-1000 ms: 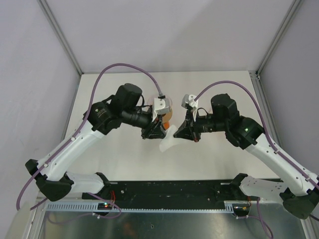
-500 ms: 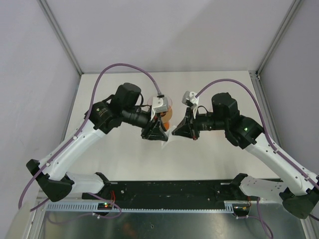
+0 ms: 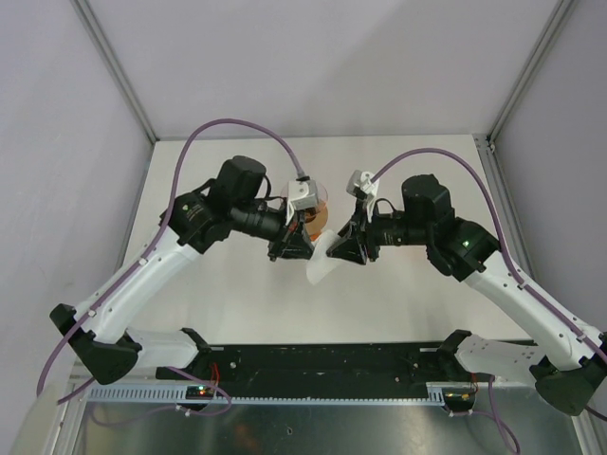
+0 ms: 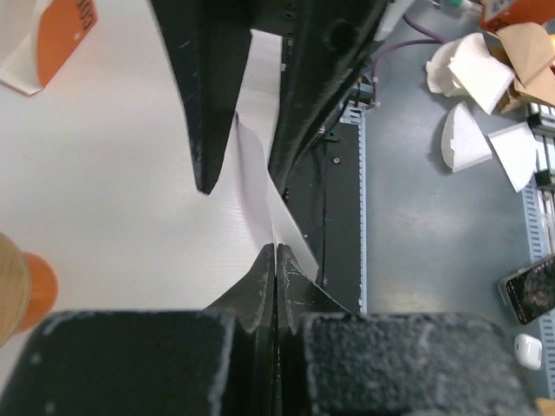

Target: Place the coffee filter in the dripper

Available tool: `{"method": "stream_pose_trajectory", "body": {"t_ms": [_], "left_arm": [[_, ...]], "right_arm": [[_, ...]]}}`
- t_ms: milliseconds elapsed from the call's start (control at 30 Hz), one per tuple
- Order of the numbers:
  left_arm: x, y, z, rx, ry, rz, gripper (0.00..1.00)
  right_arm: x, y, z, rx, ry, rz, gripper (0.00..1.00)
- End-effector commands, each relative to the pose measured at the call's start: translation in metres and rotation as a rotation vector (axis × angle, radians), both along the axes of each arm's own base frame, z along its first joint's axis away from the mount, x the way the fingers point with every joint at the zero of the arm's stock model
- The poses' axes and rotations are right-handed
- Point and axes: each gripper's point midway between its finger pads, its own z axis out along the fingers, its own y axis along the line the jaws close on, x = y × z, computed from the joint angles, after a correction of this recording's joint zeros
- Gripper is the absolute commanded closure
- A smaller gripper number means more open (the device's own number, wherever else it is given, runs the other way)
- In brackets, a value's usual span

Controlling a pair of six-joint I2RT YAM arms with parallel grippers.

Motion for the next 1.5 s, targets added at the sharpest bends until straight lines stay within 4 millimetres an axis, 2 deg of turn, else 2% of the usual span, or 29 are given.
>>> {"method": "stream_pose_trajectory", "body": {"t_ms": [0,100,267,367,467,600,733,900,1000,1233,1467], "left_arm": [[0.026,0.004,0.012,-0.032,-0.013,0.122,1.0],[0.04,0.007,0.011,-0.034,-0.007,0.18,1.0],[0.061,0.011,0.007,-0.022,-0.041,0.286,1.0],[0.077,0.014,0.013,-0.024,-0.062,0.378,1.0],[0.092,0.017,0.024,-0.047,-0.033,0.48,1.0],[0.101,0.019,0.034,-0.076,0.024,0.572,1.0],[0.107,0.02,0.033,-0.077,0.071,0.636,1.0],[0.106,0.018,0.031,-0.082,0.121,0.652,1.0],[0.104,0.018,0.034,-0.089,0.125,0.645,1.0],[0.098,0.015,0.034,-0.096,0.14,0.612,1.0],[0.094,0.013,0.034,-0.1,0.144,0.589,1.0]], "right_arm": [[0.022,-0.006,0.004,-0.012,-0.043,-0.123,0.58],[0.034,-0.011,0.002,-0.029,-0.048,-0.199,0.5],[0.057,-0.026,0.009,-0.032,-0.08,-0.374,0.44],[0.076,-0.048,0.026,0.009,-0.091,-0.594,0.43],[0.081,-0.059,0.045,0.08,-0.126,-0.755,0.41],[0.07,-0.037,0.048,0.087,-0.206,-0.794,0.4],[0.053,0.003,0.049,0.085,-0.282,-0.744,0.39],[0.055,0.038,0.039,0.078,-0.322,-0.707,0.45],[0.059,0.044,0.039,0.086,-0.331,-0.712,0.53],[0.069,0.043,0.039,0.091,-0.329,-0.727,0.66],[0.078,0.04,0.033,0.084,-0.303,-0.725,0.86]]}}
